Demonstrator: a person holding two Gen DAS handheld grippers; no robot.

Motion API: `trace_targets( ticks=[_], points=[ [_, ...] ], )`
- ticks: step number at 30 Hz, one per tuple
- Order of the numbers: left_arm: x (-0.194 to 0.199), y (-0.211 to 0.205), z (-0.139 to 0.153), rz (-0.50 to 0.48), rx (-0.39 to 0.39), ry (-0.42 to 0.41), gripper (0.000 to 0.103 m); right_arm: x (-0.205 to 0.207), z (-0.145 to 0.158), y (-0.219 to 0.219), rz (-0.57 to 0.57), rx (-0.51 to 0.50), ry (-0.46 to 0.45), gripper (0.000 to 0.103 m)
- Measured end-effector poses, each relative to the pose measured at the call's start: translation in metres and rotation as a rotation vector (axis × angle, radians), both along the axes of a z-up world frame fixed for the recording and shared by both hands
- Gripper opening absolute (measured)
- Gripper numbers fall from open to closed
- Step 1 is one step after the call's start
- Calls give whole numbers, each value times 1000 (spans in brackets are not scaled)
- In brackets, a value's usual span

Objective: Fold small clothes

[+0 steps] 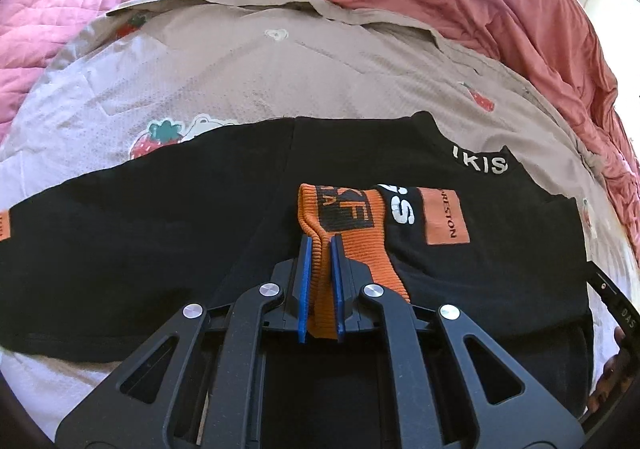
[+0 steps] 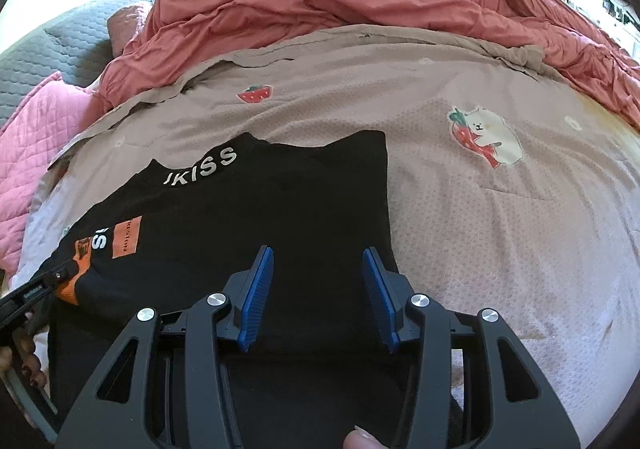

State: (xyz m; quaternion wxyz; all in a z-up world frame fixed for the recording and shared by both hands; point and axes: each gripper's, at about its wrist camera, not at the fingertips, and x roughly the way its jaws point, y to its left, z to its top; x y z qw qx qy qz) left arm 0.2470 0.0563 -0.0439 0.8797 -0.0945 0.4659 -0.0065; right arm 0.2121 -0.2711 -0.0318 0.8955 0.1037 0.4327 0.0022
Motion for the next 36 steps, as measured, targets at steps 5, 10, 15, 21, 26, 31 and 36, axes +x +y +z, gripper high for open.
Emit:
trace_targets(
  ticks=[5,10,15,21,26,31,36],
  points=[
    [-2,-3,2,-10,44,0,8,-3,6,6,30,-1,-33,45],
    [-7,12,18,46,24,-57,10,-3,8,12,51,-8,-41,48],
    [-15,5,34,36,49,-157,10,0,7,19,76,-11,-40,51],
    [-15,-30,26,-106,27,-140,28,2,-2,27,103,-33,-13,60],
    [1,-37,-17,-128,48,15,34,10,-26,20,63,-55,102,60],
    [1,-37,-15,-126,45,3,36,9,-31,19,60,-38,107,61],
    [-1,-37,-9,-119,66,-5,49,5,-27,14,54,-3,94,69]
  ],
)
